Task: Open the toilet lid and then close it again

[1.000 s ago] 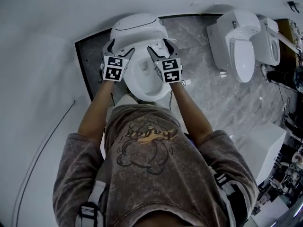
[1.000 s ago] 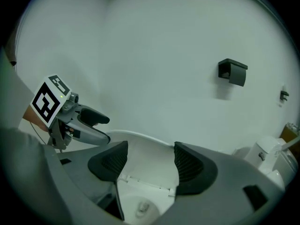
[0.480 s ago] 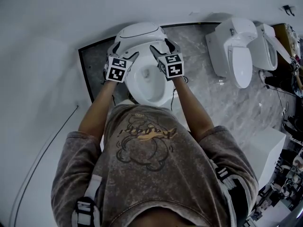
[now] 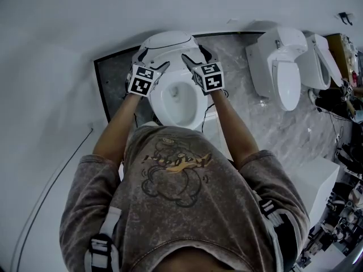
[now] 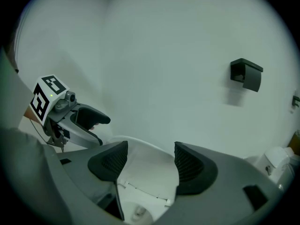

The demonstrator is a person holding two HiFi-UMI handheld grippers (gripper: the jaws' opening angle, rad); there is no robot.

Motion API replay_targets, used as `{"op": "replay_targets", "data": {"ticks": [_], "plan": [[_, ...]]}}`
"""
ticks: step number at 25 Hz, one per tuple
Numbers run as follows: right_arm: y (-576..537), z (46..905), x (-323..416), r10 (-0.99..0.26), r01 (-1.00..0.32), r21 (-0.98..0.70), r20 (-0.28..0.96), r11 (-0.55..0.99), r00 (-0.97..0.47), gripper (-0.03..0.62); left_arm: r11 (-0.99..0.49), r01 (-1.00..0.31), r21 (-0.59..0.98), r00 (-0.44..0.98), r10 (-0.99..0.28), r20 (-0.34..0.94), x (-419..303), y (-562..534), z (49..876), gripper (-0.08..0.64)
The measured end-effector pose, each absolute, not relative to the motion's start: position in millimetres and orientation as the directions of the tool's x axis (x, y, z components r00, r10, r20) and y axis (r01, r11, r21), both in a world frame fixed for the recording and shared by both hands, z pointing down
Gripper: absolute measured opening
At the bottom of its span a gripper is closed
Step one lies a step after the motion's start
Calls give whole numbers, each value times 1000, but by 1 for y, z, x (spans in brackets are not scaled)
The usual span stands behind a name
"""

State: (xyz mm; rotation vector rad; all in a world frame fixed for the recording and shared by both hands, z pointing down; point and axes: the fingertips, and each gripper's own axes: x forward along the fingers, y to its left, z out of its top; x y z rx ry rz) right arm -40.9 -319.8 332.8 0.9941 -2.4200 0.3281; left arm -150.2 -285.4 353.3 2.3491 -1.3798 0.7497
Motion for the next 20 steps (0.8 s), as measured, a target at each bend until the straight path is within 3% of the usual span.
{"op": "replay_targets", "data": {"ticks": [12,20], "plan": [[-371,362,-62,-446,-565,5,621,825,-645,307,-575,-817,42,477,-633,610,-142,-331,381,410],[-389,371,-67,-453,-571,23,635,821,-626,305,-567,-816,110,509,-616,601,-144,-349,391,409]]}}
